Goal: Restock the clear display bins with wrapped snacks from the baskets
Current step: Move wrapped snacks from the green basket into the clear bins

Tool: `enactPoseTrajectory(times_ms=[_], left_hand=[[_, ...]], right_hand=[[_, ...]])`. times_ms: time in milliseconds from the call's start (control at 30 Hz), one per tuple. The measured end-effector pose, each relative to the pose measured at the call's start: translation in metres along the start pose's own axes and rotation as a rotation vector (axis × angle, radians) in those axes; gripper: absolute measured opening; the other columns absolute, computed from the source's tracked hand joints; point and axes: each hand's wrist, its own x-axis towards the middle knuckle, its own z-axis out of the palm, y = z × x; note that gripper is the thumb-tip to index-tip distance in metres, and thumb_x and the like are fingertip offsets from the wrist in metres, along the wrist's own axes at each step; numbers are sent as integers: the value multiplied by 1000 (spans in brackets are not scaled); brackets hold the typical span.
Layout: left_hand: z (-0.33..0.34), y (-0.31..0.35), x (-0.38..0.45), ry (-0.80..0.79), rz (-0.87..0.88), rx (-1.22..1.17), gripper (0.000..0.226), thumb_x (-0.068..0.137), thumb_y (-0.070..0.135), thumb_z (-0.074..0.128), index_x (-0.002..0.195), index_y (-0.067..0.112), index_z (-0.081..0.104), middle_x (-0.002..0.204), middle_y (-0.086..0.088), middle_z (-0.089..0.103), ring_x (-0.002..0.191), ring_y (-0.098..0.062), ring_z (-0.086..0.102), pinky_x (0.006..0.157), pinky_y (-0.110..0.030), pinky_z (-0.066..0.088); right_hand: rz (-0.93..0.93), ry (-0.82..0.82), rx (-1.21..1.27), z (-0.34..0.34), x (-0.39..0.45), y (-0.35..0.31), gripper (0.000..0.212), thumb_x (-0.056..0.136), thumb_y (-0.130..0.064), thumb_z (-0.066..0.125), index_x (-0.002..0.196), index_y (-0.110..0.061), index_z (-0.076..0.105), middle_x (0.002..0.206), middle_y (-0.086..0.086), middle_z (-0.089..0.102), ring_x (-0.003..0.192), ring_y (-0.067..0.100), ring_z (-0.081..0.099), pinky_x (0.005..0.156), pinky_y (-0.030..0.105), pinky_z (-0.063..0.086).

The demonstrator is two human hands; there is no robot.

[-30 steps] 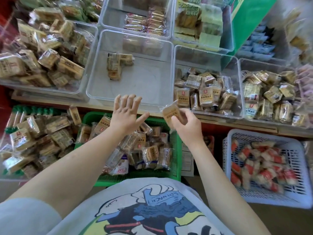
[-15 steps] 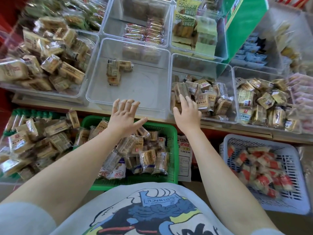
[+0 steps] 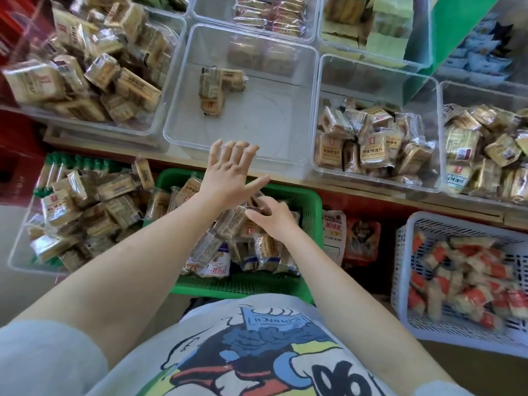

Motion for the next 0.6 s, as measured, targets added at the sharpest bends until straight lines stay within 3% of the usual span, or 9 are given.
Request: enactPoseTrajectory(times_ms=[67,133,200,300,500,600], left_hand=[[0,0,-1,5,3,5,70,93,70,28,148,27,25,151,-2,31,146,-25,16,121,-47,-4],[1,-1,-1,3,4,9,70,92,70,26,148,26,25,151,-2,32,146,-25,17,121,-47,-4],[1,-1,-1,0,2,9,71,92,70,25,148,27,25,151,-2,32,146,-25,17,122,-47,-4],[2,-1,-2,-4,3,6,70,93,70,26,148,27,25,152,-2,32,146,-25,17,121,-46,-5],[0,-1,-1,-26,-7,1,72,92,71,21,148,28,23,154,-3,29,148,-25,13,121,-46,-7],[0,-1,-1,-27,-4,-1,70,93,71,23,148,28,23,153,-2,29,148,-24,13,121,-47,-6]], right_hand=[[43,-45,0,14,5,0,81,78,-77,60,149,-46,35,162,15,14,147,39,22,114,58,29],[66,-29,17,24,9,0,81,74,-78,64,145,-48,38,161,15,16,147,40,21,115,62,27],[81,35,132,28,12,1,72,75,-70,71,138,-42,49,156,11,29,141,35,34,111,55,36],[40,40,309,26,11,1,55,83,-49,76,132,-30,57,146,-2,49,131,22,47,99,35,43],[92,15,522,10,4,8,36,90,-34,73,124,-26,62,128,-9,49,112,14,44,88,32,38],[150,73,643,6,5,16,32,89,-31,75,118,-25,64,125,-11,55,116,16,49,95,36,42]])
